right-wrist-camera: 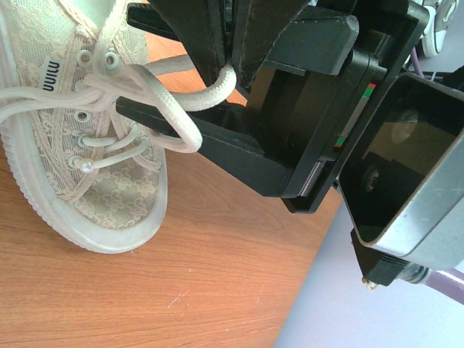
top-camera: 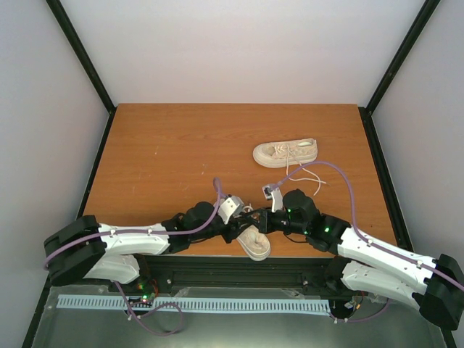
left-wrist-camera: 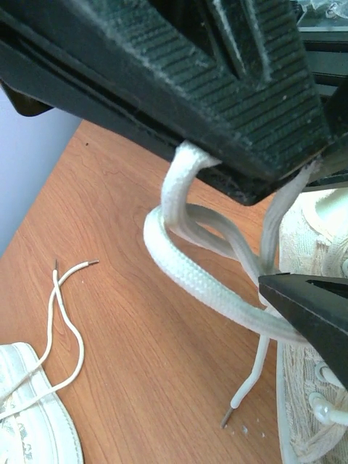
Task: Tie the shoes
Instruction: Tie the shoelace on the shoe.
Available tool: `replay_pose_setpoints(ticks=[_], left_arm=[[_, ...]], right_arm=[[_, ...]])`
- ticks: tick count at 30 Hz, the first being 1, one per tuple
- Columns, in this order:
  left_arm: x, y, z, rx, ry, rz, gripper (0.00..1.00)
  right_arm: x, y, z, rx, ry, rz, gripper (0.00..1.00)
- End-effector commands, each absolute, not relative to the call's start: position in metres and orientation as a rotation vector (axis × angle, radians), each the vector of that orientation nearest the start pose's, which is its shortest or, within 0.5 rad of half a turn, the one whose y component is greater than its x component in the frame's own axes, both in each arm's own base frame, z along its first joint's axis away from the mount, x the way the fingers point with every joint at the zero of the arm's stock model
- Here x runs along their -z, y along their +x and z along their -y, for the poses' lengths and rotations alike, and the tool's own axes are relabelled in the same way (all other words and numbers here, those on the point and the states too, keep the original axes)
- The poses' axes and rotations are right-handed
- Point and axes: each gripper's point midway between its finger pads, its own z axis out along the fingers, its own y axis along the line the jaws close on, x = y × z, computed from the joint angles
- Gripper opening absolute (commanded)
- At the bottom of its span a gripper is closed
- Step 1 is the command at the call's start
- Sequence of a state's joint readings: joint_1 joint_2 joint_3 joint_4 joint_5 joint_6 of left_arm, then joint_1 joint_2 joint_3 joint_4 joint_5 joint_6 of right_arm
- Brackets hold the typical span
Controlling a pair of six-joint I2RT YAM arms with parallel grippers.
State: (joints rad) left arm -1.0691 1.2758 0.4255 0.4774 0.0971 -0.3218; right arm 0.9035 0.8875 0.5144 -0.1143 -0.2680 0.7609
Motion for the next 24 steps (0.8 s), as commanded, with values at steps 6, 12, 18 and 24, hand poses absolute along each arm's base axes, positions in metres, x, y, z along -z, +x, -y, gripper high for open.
replay_pose_setpoints(ticks=[6,12,18,24], left_arm=[[-0.165,0.167,0.351,1.067,0.794,-1.785,0.44],[-0.172,0.172,0.349,1.065,0.748,-1.771,0.38],[-0.174,0.173,0.347,1.066,0.726,-1.766,0.19],[-0.176,0.172,0.336,1.06,0.689,-1.765,0.04]], right_arm=[[-0.173,0.161,-0.273,-1.235,-0.329,-2.266,0.03],[-0.172,0.16,-0.273,-1.236,-0.328,-2.268,0.03],[-0.168,0.161,-0.272,-1.225,-0.325,-2.277,0.03],[-0.16,0.165,-0.267,-1.171,-0.308,-2.292,0.03]])
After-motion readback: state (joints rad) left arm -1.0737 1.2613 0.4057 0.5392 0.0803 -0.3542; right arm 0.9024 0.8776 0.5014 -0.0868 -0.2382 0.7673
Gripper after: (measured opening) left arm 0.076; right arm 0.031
